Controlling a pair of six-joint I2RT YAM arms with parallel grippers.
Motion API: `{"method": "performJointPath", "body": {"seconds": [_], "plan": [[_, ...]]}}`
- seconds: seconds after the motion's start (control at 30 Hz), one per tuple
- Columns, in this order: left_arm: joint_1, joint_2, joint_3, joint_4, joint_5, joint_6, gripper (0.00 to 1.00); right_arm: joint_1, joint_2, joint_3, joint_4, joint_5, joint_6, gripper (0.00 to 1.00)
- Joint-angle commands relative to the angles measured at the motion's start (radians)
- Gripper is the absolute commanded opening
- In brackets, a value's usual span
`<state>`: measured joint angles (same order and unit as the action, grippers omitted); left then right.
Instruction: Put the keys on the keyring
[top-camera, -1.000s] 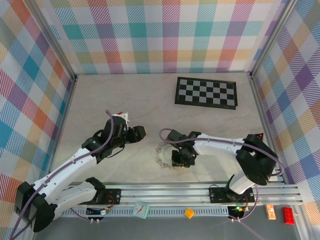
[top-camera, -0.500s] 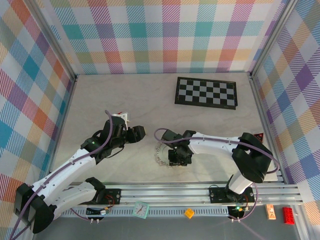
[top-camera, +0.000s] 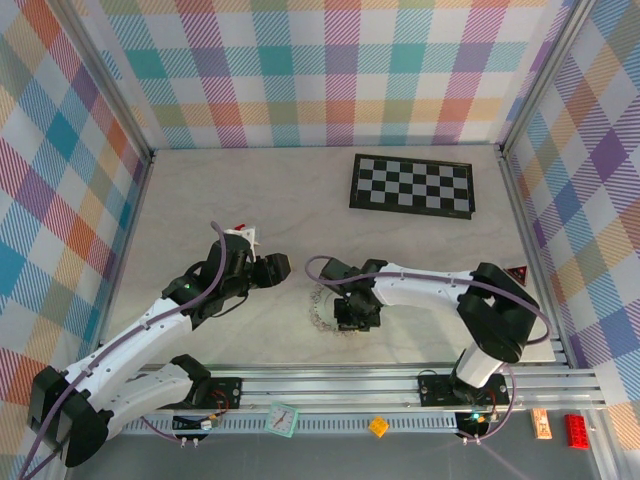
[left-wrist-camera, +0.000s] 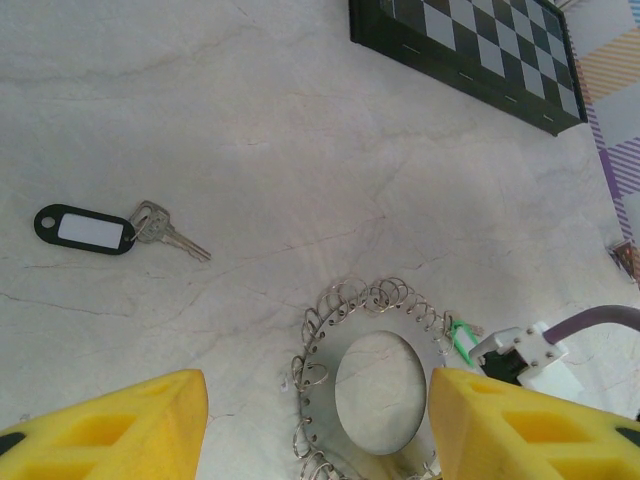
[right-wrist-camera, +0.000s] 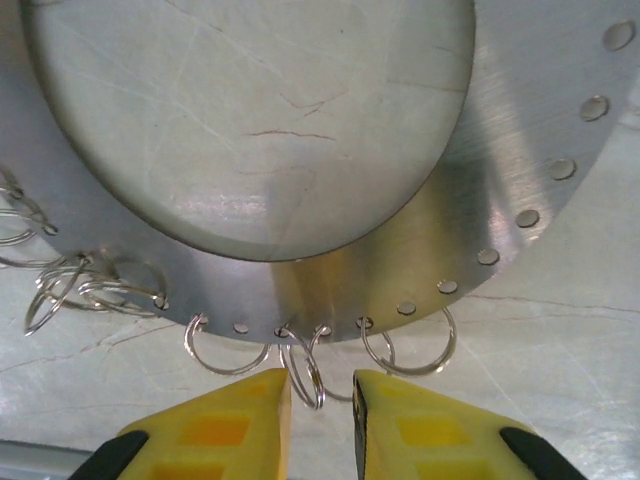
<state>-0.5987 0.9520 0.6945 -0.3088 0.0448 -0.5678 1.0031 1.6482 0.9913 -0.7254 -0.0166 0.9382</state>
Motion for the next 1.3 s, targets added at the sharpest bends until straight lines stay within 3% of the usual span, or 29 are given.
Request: {"method": "performJointPath", "body": {"seconds": [0.0,0.6,1.07,1.27], "plan": [[0.004,-0.017,-0.007,0.005,0.014,0.013,0.59,0.008,0.019,0.024,-0.003,-0.025,0.0,0.23],[0.004,-0.023,-0.009,0.0,0.007,0.008,0.59,0.013,0.024,0.039,-0.016,-0.016,-0.015,0.02],[0.004,-0.029,-0.012,-0.003,0.0,0.008,0.59,0.019,0.079,0.072,-0.04,-0.014,-0.031,0.12],[0.004,-0.034,-0.013,-0.007,-0.006,0.009,0.59,0.019,0.081,0.073,-0.045,-0.011,-0.03,0.09]]}}
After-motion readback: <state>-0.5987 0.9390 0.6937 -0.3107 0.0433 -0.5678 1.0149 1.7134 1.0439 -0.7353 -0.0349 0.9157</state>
